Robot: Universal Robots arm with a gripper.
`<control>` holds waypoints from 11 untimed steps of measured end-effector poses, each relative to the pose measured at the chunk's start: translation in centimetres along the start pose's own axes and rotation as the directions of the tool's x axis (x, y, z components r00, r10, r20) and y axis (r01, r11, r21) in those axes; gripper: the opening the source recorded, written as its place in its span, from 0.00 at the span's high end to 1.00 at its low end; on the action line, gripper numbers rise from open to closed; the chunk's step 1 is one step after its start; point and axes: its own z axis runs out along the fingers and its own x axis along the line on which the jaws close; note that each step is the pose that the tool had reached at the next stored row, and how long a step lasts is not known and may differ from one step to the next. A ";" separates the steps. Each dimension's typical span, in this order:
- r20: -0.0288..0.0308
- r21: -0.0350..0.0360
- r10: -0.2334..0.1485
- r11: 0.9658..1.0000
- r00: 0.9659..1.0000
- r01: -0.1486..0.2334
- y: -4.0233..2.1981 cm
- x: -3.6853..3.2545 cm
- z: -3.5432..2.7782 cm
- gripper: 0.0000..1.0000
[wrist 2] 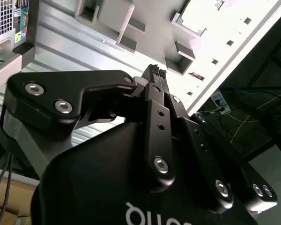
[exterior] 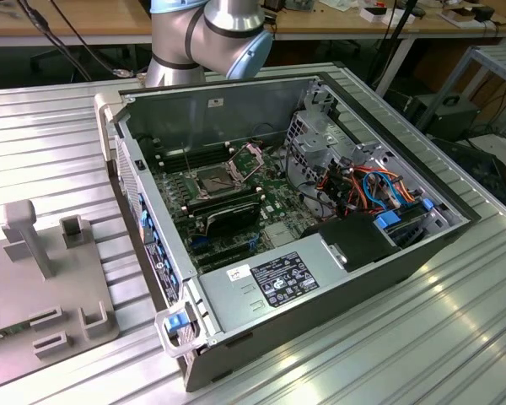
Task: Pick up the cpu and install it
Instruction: 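Reach for the cpu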
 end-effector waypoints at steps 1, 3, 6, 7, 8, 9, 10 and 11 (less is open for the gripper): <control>0.000 0.000 0.000 1.000 1.000 0.000 -0.04 0.33 0.23 0.89; 0.000 0.000 0.000 1.000 1.000 0.000 -0.05 0.51 0.36 0.89; 0.000 0.000 0.000 1.000 1.000 0.000 -0.08 0.75 0.58 0.89; 0.000 0.000 0.000 1.000 1.000 0.000 -0.09 0.81 0.66 0.89; 0.000 0.000 0.000 1.000 1.000 0.000 -0.11 0.93 0.86 0.89; 0.000 0.000 0.000 1.000 1.000 0.000 -0.13 1.02 1.02 0.89; 0.000 0.000 0.000 1.000 1.000 0.000 -0.14 1.08 1.13 0.89; 0.000 0.000 0.000 1.000 1.000 0.000 -0.15 1.13 1.19 0.89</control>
